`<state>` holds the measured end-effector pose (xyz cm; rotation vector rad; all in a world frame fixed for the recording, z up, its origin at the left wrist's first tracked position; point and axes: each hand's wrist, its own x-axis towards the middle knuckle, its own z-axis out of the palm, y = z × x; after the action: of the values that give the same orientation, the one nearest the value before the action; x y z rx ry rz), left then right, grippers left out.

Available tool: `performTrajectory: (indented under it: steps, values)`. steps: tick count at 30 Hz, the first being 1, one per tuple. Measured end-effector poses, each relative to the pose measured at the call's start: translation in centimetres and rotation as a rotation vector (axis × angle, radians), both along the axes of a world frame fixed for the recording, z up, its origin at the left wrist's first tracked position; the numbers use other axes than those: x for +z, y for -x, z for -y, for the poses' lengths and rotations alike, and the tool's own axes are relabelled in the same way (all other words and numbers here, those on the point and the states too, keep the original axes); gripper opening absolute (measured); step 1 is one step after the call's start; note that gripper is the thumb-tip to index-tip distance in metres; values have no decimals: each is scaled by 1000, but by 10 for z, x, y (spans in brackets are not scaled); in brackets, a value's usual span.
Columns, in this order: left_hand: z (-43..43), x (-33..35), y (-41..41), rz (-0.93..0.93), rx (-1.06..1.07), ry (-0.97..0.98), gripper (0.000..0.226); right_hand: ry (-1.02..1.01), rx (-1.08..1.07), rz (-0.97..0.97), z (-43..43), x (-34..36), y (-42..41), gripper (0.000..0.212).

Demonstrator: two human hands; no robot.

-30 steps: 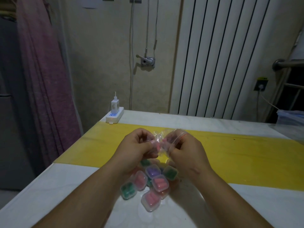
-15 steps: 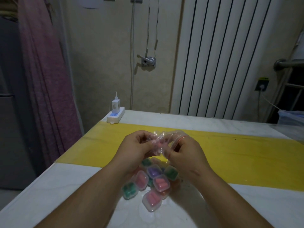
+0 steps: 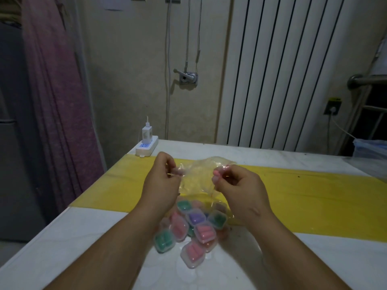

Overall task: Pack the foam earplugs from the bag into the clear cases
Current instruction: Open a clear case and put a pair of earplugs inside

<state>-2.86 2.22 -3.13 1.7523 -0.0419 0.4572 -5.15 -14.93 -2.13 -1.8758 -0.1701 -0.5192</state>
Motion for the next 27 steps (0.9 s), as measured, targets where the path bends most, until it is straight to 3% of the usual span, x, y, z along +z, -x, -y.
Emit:
performTrajectory:
  steps: [5, 10, 17, 25, 27]
  values:
    - [-10, -7, -10, -19, 180, -90, 24, 7, -123, -23, 8, 3, -1, 14]
    - [-13, -15, -18, -132, 149, -214, 27, 0, -145, -57, 11, 2, -2, 3]
    - [-15, -16, -18, -224, 118, -256, 29, -82, -25, -131, 4, 2, 0, 9]
    - [-15, -19, -22, -269, 76, -135, 30, -352, 110, -175, 1, 8, 6, 16]
    - [-17, -17, -22, -275, 115, -220, 22, -368, 126, -175, 2, 8, 6, 18]
